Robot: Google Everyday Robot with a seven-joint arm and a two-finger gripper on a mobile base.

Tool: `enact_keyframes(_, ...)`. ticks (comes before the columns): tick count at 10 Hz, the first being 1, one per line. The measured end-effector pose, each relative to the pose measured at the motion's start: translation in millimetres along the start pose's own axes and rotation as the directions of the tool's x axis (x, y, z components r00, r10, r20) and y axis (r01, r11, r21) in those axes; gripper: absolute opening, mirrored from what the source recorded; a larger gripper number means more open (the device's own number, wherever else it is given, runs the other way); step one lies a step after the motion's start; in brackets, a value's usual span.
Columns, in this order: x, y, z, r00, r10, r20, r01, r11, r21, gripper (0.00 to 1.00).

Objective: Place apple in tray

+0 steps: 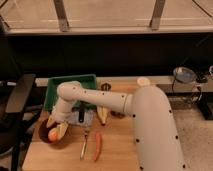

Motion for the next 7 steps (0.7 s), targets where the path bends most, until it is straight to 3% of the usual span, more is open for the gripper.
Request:
enact_keyframes(3,-7,1,-9,1.0,-0.019,0.003,0.019,0.999,0.028,0.22)
enact_keyframes(5,-14,0,-34,0.999,-0.032,-0.007,0.032,0.996,0.08,0.03)
enact_keyframes(7,-18,2,-65,0.999,-0.036,-0.017,0.038,0.989,0.141,0.0)
